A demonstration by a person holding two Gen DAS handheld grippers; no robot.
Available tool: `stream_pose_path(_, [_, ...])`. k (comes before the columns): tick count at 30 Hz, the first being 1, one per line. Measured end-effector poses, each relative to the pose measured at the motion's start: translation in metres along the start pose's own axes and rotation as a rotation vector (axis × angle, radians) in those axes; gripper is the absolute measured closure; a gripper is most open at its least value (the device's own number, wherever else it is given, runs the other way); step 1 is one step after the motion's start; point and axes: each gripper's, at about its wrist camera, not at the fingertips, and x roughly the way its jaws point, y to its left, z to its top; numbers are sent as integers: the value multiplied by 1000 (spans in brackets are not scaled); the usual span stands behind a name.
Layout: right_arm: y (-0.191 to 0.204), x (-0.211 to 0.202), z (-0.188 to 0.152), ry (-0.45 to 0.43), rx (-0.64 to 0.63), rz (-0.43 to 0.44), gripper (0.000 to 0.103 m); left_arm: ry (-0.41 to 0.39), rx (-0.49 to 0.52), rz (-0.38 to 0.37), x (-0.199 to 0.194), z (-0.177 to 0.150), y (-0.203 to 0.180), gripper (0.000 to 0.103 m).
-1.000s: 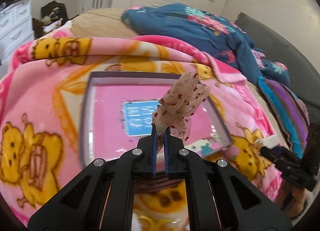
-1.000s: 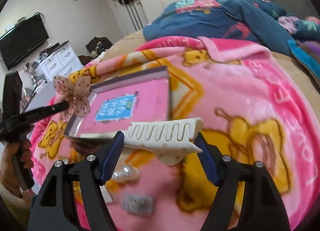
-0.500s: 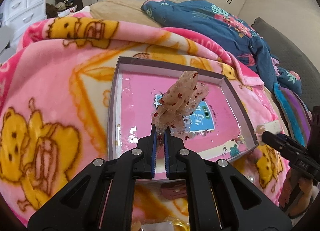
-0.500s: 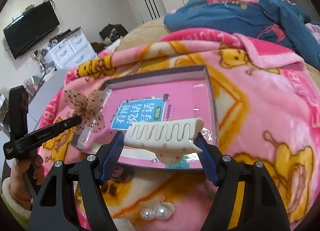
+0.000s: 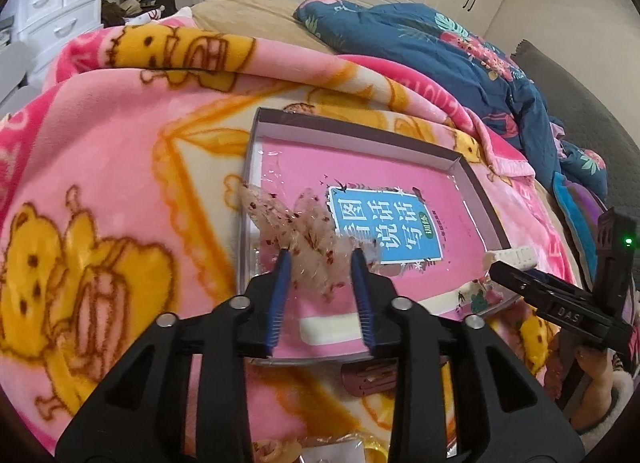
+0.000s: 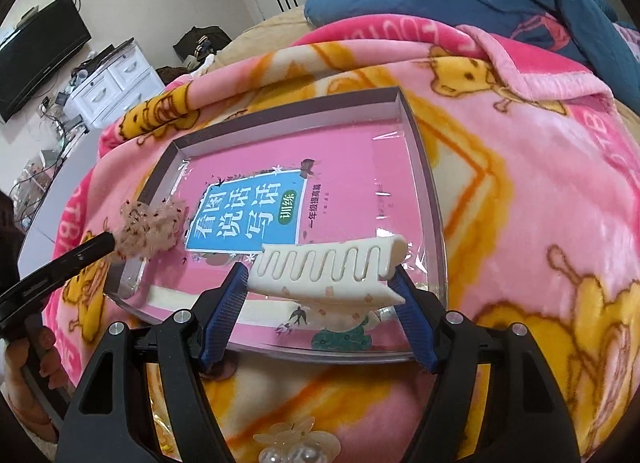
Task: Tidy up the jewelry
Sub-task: 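Carry bow clip into the grey box and release with left tool while right tool drops claw clip there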
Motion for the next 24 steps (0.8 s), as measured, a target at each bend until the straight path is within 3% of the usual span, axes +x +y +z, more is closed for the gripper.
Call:
stream_pose_path(4, [-3,-3,-1,-3,19,9,13,-14,-3,10,-11,0,0,62])
stream_pose_path(14, [-2,-54,-13,-89,-1,35,11,-95,-9,28,-58,-5,-3,28])
stream_pose_path(18, [3,-84,-23,-145,-27,49,5,-129,-8,47,-79,-10,-4,11])
stream_pose_path(24, [14,-121,-35,-206,-74,66,5,-163,-20,40,-107,-20,-5,9])
